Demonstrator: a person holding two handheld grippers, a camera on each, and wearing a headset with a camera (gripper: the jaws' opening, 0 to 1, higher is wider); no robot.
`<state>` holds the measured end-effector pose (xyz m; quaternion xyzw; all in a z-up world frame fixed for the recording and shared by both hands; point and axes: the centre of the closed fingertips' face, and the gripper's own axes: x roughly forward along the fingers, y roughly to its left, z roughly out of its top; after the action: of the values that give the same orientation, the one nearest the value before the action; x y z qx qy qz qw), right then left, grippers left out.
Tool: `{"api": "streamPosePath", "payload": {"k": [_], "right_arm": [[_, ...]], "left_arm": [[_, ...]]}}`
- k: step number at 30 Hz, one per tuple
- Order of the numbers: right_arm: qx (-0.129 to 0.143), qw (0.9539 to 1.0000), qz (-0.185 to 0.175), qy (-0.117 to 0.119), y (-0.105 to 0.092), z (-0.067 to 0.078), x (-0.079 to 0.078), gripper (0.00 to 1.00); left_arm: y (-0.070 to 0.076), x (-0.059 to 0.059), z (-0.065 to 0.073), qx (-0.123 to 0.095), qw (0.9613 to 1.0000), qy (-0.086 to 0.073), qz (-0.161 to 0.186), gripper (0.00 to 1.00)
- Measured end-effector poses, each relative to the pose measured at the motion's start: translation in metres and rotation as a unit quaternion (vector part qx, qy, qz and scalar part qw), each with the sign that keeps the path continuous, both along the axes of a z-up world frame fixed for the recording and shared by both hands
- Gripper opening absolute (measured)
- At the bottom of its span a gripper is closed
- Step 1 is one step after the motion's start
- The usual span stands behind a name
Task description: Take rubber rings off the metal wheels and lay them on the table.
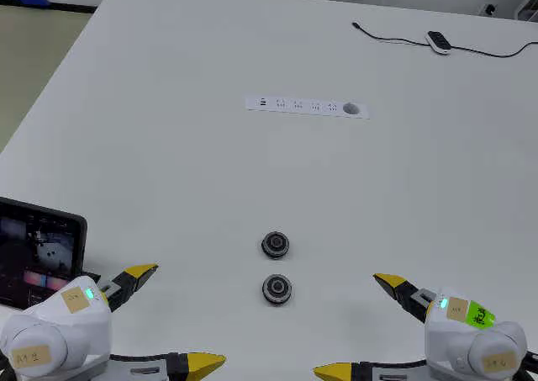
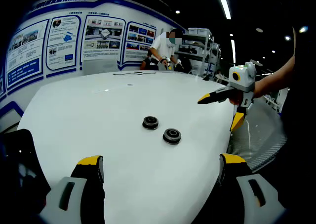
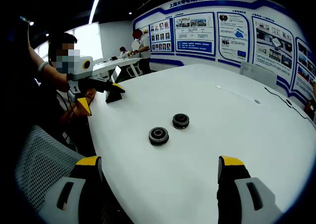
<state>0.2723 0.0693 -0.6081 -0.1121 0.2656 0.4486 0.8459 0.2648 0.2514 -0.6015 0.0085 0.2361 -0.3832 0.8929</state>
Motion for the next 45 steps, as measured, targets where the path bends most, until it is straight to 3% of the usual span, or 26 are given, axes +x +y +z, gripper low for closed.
{"api": "streamPosePath", "payload": {"k": [34, 45], "right_arm": [[0.006, 0.9999, -0.013, 0.009, -0.001, -0.002, 0.006, 0.99], [0.009, 0.9998, -0.005, 0.017, 0.007, -0.005, 0.007, 0.93]], "left_arm": [[0.005, 0.0, -0.007, 0.0, 0.9998, 0.013, 0.012, 0.96], [0.003, 0.003, -0.011, 0.003, 0.9998, 0.019, 0.011, 0.92]]}}
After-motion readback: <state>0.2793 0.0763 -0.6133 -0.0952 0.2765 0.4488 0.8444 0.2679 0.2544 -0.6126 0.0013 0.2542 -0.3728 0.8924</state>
